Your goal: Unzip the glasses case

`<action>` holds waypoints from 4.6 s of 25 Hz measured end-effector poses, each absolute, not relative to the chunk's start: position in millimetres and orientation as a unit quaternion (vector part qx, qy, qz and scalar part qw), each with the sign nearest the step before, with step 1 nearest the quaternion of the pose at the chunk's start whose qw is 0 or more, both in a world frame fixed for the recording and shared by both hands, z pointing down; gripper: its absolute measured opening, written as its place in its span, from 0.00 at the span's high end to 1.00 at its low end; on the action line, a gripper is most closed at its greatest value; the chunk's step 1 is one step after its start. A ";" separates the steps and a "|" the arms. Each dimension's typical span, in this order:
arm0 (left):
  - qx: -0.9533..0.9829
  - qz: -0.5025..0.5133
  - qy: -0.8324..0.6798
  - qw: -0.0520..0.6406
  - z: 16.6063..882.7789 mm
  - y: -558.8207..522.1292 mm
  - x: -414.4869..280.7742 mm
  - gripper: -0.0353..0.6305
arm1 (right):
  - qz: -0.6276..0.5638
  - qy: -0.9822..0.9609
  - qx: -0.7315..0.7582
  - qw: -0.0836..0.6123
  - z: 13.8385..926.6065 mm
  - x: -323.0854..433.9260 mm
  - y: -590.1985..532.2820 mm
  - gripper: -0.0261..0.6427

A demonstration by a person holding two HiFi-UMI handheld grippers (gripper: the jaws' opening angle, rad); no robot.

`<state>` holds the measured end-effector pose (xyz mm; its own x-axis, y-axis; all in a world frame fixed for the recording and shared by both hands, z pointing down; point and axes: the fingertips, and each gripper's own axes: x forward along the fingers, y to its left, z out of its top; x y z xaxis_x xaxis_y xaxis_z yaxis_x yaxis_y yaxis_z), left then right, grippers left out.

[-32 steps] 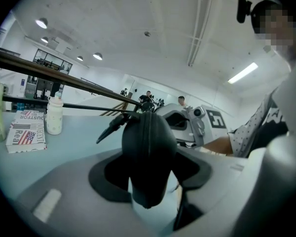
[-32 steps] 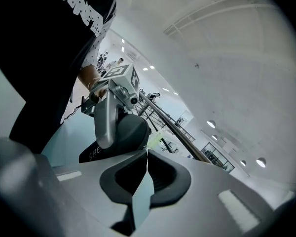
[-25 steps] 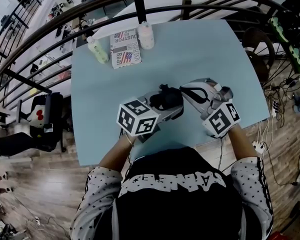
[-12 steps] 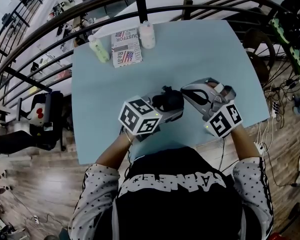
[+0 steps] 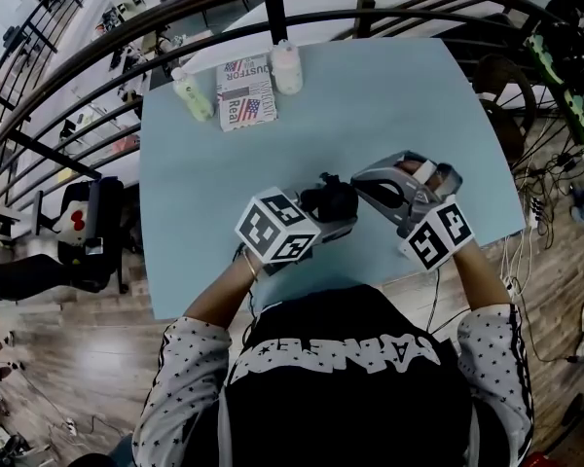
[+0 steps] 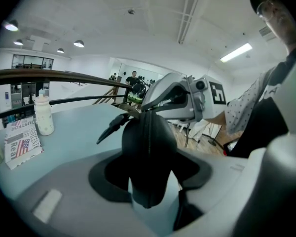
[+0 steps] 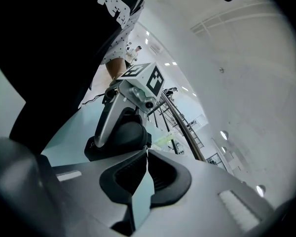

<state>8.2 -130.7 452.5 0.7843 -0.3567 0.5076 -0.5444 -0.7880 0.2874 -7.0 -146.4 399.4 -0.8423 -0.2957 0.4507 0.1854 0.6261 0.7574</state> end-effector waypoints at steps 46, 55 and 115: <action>0.912 0.256 -0.240 0.211 479.0 -113.3 5.7 0.95 | -0.459 -0.837 0.005 0.299 397.5 -17.1 -141.3 0.93; 0.915 0.162 -0.264 0.257 456.5 -124.7 -5.5 0.95 | -0.354 -0.905 0.092 0.216 377.3 -11.9 -155.2 0.95; 0.834 -0.038 -0.441 0.328 424.2 -161.0 -90.6 0.95 | 0.035 -0.959 0.281 -0.015 384.4 15.3 -186.6 0.96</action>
